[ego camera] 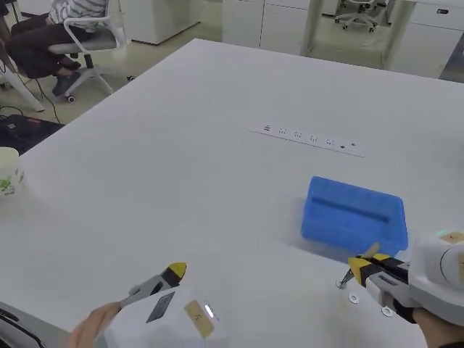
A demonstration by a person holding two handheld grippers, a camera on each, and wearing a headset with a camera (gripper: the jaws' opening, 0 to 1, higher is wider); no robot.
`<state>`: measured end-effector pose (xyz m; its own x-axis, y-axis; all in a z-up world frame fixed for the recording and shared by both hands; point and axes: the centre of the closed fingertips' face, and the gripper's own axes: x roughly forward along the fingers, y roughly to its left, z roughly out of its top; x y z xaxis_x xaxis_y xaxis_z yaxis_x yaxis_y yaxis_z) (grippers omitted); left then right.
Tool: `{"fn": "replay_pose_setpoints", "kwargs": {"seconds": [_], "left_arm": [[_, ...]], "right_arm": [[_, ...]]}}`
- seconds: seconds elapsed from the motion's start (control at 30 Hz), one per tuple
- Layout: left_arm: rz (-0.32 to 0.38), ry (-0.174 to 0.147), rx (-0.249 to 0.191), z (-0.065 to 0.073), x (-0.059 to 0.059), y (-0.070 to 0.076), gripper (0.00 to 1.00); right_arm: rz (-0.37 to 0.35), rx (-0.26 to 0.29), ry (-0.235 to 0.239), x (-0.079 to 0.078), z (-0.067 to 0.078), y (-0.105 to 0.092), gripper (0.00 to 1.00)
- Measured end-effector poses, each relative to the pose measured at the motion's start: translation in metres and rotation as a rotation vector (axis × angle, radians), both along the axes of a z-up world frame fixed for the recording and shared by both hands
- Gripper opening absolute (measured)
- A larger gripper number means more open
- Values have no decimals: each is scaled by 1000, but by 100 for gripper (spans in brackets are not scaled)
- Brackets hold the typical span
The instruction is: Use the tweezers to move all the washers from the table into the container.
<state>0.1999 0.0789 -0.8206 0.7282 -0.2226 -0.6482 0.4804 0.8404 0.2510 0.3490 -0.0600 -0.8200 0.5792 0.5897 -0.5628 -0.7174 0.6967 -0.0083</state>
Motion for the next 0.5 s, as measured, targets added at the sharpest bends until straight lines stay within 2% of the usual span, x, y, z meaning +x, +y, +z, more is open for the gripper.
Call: {"fn": "replay_pose_setpoints", "kwargs": {"seconds": [0.27,0.47,0.5], "left_arm": [[-1,-5,-4,1,0,0,95],[-2,-6,-2,2,0,0,94],[-1,-7,-4,2,0,0,94]], "right_arm": [[-4,21,-21,-2,0,0,2],[-21,31,0,0,0,-2,1],[-25,34,15,-1,0,-1,1]]}}
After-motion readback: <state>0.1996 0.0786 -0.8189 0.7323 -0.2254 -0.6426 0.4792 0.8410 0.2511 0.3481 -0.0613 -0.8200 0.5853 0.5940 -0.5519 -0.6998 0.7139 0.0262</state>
